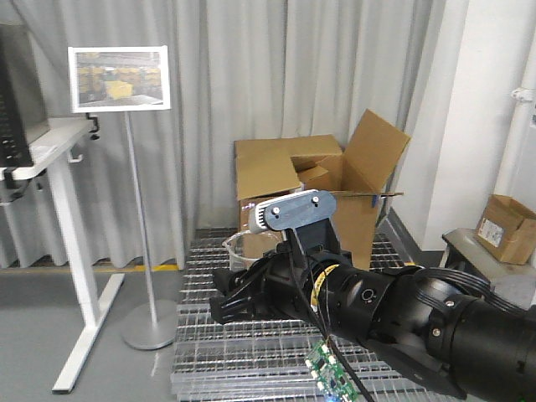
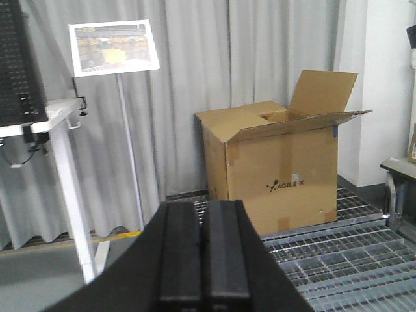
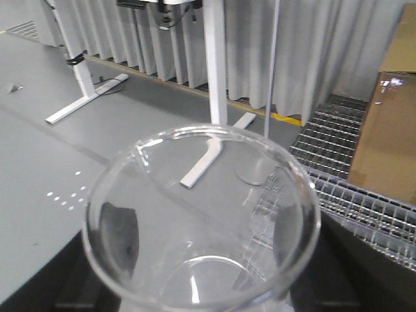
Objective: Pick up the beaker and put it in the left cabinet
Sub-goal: 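Drive the base to the white cabinet holding the beaker in the right gripper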
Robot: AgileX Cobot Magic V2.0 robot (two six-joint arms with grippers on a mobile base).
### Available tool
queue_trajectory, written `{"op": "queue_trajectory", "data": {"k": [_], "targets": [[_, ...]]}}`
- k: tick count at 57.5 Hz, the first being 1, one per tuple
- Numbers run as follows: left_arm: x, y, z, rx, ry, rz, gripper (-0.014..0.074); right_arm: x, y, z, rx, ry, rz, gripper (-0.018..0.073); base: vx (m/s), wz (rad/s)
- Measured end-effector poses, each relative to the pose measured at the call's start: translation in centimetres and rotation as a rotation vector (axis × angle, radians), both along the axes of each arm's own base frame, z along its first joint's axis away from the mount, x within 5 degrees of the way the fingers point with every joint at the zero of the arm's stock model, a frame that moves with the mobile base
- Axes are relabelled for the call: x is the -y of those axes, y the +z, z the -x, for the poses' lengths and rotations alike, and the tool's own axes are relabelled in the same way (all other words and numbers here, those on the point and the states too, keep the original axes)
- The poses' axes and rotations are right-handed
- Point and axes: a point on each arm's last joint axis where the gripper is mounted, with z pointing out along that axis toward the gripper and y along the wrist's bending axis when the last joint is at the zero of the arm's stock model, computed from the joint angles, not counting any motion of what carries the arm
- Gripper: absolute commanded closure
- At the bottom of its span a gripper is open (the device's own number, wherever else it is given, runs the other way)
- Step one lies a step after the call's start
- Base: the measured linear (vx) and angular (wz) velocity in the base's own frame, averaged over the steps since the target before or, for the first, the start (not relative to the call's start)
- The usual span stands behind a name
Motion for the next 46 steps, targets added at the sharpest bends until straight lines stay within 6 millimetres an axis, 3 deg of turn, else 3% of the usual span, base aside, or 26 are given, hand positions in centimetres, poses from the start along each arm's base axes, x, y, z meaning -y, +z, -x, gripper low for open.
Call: {"op": "queue_trajectory", "data": {"k": [22,46], "targets": [[0.0,0.0,0.0,0.0,0.0,0.0,0.0595,0.0,-0.01,0.0,-0.001,0.0,0.001,0.0568,0.34,-0.39],[0.0,0.0,0.0,0.0,0.0,0.0,0.0595,0.0,-0.01,0.0,-0.001,0.0,0.001,0.0568,0.24,-0.79]]}}
